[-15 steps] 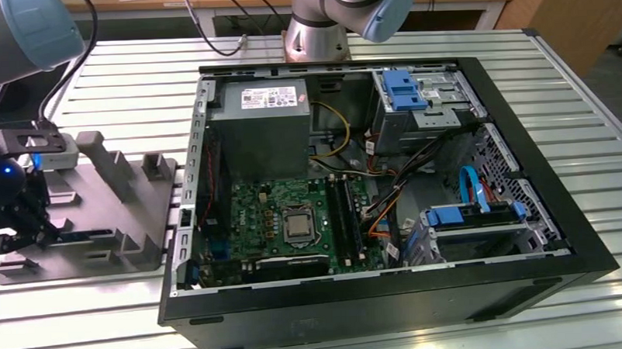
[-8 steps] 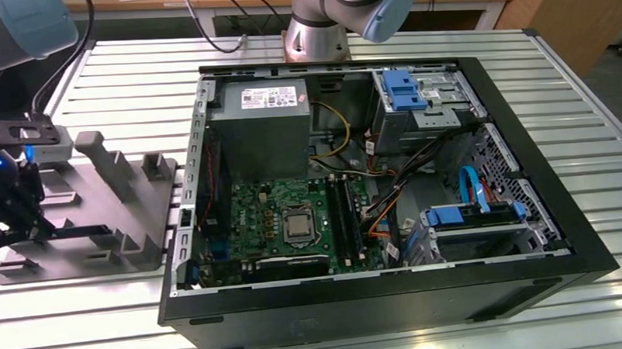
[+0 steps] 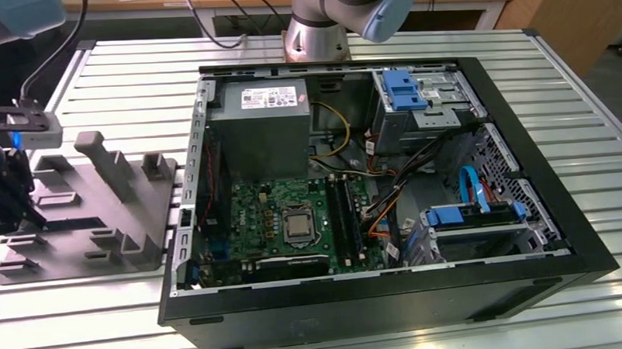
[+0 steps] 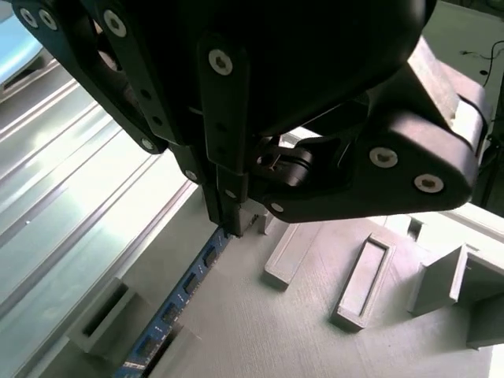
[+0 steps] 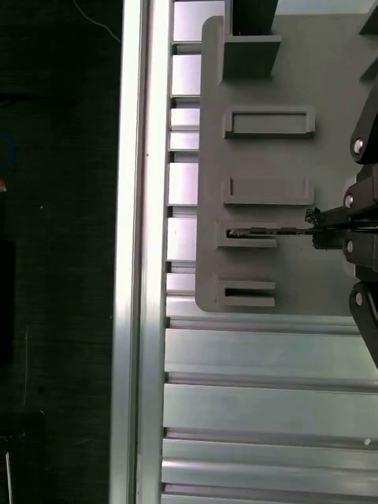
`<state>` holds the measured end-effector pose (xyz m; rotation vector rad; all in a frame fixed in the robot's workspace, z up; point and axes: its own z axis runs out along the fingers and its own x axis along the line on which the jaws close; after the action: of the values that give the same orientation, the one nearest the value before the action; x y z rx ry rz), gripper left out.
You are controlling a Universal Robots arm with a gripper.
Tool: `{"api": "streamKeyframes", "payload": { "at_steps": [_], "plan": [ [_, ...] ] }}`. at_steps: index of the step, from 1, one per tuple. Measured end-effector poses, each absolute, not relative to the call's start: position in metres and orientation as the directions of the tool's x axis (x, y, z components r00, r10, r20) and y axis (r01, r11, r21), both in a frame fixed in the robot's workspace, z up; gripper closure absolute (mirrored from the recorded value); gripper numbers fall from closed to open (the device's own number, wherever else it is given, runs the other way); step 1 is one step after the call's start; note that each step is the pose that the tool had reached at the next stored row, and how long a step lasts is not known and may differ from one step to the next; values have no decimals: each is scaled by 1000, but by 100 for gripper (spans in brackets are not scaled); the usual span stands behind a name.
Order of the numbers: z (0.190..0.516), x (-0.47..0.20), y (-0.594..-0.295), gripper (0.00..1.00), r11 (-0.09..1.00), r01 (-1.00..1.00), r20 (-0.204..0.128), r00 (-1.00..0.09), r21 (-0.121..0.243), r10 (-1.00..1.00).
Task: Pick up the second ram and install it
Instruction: 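Pick up the second ram and move it above second insertion slot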
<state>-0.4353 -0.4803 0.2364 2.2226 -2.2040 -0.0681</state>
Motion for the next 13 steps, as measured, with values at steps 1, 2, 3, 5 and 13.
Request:
{"api": "streamKeyframes", "payload": {
  "at_steps": [1,2,3,5,13],
  "plan": [
    [239,-435,-480,87,-9,-999,-23,8,38,-1000],
    [242,-435,-480,87,-9,-999,-23,8,38,-1000],
    [244,-435,-480,87,-9,-999,-23,8,38,-1000],
    [250,-435,-480,87,-9,-999,-23,8,38,-1000],
    [270,-435,-480,87,-9,-999,-24,8,38,-1000]
  ]
}}
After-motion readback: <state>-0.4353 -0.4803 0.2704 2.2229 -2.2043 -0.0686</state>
